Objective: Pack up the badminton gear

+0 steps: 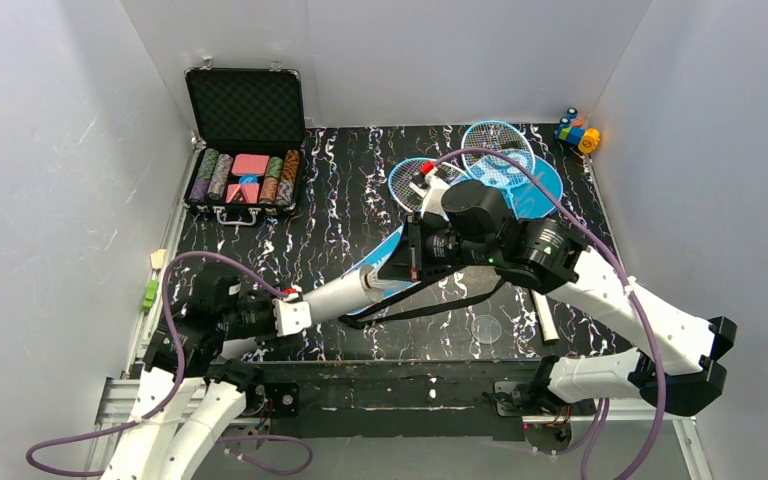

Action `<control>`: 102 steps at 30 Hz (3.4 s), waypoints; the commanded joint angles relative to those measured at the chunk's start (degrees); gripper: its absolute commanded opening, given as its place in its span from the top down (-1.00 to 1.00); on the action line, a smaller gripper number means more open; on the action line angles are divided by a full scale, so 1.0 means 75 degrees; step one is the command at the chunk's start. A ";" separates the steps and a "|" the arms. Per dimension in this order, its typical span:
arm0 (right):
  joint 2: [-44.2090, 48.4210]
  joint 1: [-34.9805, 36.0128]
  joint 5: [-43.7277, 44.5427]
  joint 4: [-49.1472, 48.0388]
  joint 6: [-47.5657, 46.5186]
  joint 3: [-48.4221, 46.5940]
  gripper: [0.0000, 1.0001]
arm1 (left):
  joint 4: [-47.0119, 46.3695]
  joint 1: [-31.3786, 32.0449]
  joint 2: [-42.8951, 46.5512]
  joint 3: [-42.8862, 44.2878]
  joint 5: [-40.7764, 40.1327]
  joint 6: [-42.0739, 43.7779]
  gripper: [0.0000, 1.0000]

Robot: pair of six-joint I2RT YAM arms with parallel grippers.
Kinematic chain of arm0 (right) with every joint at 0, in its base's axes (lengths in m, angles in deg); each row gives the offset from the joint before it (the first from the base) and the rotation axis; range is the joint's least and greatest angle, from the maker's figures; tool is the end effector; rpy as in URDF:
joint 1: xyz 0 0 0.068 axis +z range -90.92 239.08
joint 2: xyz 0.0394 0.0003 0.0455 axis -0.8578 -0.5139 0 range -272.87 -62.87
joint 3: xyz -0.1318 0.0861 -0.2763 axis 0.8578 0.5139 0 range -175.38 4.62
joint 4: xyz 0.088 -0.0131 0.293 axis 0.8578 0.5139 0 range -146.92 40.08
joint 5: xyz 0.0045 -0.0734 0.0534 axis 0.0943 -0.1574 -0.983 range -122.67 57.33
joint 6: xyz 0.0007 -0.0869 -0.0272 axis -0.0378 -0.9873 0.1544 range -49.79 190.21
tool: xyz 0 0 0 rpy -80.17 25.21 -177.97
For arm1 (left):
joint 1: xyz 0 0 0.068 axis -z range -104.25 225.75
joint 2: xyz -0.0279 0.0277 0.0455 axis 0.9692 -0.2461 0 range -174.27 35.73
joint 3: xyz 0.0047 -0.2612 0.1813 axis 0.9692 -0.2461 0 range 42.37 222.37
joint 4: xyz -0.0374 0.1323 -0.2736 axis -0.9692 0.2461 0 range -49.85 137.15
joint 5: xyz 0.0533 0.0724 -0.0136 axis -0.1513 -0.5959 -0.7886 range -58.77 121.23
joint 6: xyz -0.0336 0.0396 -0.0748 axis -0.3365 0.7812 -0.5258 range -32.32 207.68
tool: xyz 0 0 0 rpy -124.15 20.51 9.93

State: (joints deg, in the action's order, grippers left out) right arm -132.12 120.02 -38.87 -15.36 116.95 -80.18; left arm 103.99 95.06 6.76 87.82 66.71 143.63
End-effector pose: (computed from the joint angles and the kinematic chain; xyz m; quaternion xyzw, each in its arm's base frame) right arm 0.1452 0.2795 0.4720 -0.1332 0.8368 0.4542 0.2752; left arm 0.0851 -0.0800 0.3010 0.6295 0.6350 -0.1606 0.4180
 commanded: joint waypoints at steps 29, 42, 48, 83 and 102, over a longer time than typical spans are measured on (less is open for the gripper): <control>0.0700 -0.0462 0.0032 -0.0242 -0.0106 0.0820 -0.01 | 0.0090 0.0027 0.0340 0.0317 0.0307 0.0076 0.28; 0.0358 -0.0462 -0.0236 -0.0915 -0.0030 0.1497 -0.07 | 0.0049 0.0027 0.0252 0.0390 0.0362 0.0015 0.28; 0.0058 -0.0435 -0.0381 -0.1226 0.0121 0.1573 -0.06 | 0.0007 0.0027 0.0229 0.0395 0.0446 0.0001 0.28; 0.2029 -0.1873 0.0496 0.0559 0.0140 0.2372 -0.44 | 0.0057 0.0027 0.0338 0.0130 -0.0169 -0.0335 0.30; 0.2192 -0.2466 0.1868 0.0784 0.1389 0.6521 -0.37 | 0.0007 0.0027 -0.0033 0.0399 -0.0452 -0.0799 0.33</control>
State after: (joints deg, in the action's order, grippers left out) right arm -113.68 101.55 -27.81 -6.70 124.84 -32.40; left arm 105.65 95.06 6.28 88.23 63.24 138.32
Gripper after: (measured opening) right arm 0.699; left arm 0.510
